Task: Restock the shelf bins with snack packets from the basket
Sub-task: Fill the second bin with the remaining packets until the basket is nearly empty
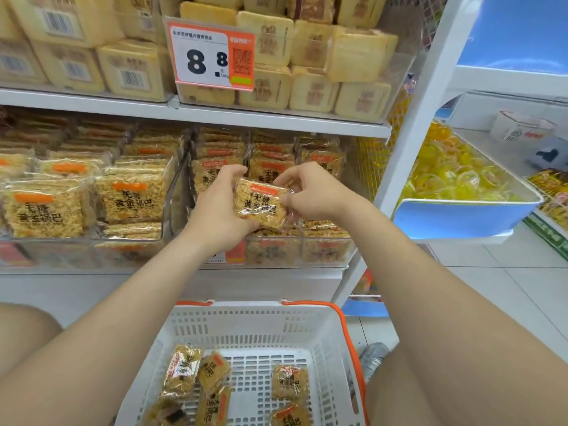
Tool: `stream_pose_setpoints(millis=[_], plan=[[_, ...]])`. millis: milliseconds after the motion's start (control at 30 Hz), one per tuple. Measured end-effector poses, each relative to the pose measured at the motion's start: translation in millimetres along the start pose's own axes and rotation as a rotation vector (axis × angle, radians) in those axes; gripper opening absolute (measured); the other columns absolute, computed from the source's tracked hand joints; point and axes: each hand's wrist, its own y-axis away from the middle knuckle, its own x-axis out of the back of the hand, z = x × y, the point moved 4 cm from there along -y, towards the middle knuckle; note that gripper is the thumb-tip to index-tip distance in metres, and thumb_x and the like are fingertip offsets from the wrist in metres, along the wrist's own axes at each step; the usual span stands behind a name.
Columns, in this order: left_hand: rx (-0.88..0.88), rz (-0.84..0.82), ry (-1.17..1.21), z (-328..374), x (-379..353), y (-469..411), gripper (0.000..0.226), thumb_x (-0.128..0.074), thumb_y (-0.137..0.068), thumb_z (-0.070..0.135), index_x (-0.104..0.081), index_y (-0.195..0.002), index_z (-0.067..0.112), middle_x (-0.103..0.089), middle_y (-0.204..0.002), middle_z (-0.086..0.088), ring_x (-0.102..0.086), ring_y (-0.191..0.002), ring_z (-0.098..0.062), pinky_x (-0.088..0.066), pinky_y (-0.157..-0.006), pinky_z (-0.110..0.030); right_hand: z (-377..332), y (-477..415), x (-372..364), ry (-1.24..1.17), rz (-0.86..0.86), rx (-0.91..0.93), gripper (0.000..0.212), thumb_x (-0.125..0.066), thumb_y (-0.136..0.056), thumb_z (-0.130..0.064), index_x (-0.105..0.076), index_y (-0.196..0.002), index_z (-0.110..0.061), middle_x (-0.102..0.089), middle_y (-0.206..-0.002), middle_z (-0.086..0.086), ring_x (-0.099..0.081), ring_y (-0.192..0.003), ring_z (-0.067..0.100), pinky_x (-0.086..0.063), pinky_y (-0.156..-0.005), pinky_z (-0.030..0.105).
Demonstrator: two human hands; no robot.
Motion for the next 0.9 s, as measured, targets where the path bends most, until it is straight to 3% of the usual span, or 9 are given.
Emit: stream_pose_setpoints(millis=[100,133,200,267,333,467,633,900], plan=[[-0.016,0.021,0.027,3,-3,2,0.099,-0.094,-0.076,0.015,-0.035,-0.153,0.034,-0.053,-0.126,0.006,-0.057,-0.114,-0.021,-0.048,-0.093,-0.033,0,2,2,0.029,0.024,0.016,0.036,-0.071,-0.095,-0.016,-0.067,-0.13,-0.019,-0.062,-0.081,-0.008,-0.07,-0.066,0.006,-0.055,-0.06,0.025],[-0.027,0.023,0.032,4,-5,3,0.099,-0.094,-0.076,0.017,-0.034,-0.153,0.036,-0.054,-0.128,0.006,-0.057,-0.116,-0.021,-0.049,-0.096,-0.035,-3,3,2,0.041,0.034,0.037,0.034,-0.074,-0.093,-0.026,-0.069,-0.126,-0.022,-0.066,-0.085,-0.009,-0.069,-0.072,0.005,-0.053,-0.064,0.025],[-0.056,0.024,0.033,6,-8,3,0.099,-0.093,-0.078,0.02,-0.031,-0.154,0.038,-0.057,-0.132,0.006,-0.056,-0.121,-0.023,-0.051,-0.102,-0.043,-7,3,1,0.068,0.072,0.087,0.035,-0.075,-0.093,-0.042,-0.072,-0.124,-0.025,-0.072,-0.106,-0.01,-0.069,-0.097,0.01,-0.057,-0.084,0.034],[-0.07,0.029,0.021,8,-12,3,0.099,-0.09,-0.082,0.02,-0.028,-0.157,0.034,-0.057,-0.136,0.006,-0.053,-0.128,-0.024,-0.05,-0.107,-0.046,-10,2,0,0.128,0.093,0.125,0.04,-0.073,-0.094,-0.044,-0.069,-0.131,-0.028,-0.07,-0.126,-0.008,-0.062,-0.121,0.019,-0.051,-0.104,0.045],[-0.107,0.043,-0.043,10,-16,2,0.095,-0.086,-0.087,0.024,-0.026,-0.16,0.027,-0.053,-0.149,0.001,-0.048,-0.139,-0.026,-0.045,-0.114,-0.046,-9,0,6,0.163,0.109,0.116,0.043,-0.072,-0.096,-0.041,-0.065,-0.137,-0.029,-0.066,-0.135,-0.006,-0.054,-0.132,0.026,-0.046,-0.11,0.053],[-0.244,0.018,-0.274,17,-29,0,0.078,-0.073,-0.097,0.027,-0.031,-0.162,0.018,-0.027,-0.171,-0.002,-0.026,-0.157,-0.021,-0.024,-0.126,-0.039,0,0,35,0.303,0.31,0.024,0.04,-0.063,-0.102,-0.03,-0.055,-0.141,-0.031,-0.063,-0.137,0.001,-0.052,-0.131,0.033,-0.037,-0.11,0.06],[-0.295,-0.102,-0.429,16,-46,-7,0.059,-0.051,-0.107,0.037,-0.033,-0.161,0.023,0.0,-0.176,-0.001,-0.004,-0.162,-0.022,-0.01,-0.127,-0.058,16,0,52,0.626,0.457,-0.099,0.023,-0.058,-0.103,-0.015,-0.053,-0.125,-0.02,-0.062,-0.124,0.012,-0.047,-0.123,0.041,-0.035,-0.101,0.054],[-0.247,-0.063,-0.592,9,-49,-16,0.056,-0.035,-0.107,0.053,-0.032,-0.159,0.032,0.004,-0.176,0.001,0.008,-0.161,-0.034,0.001,-0.122,-0.072,25,-19,47,0.79,0.43,-0.082,0.032,-0.056,-0.096,0.0,-0.059,-0.124,-0.016,-0.063,-0.124,0.018,-0.051,-0.124,0.045,-0.037,-0.104,0.054]])
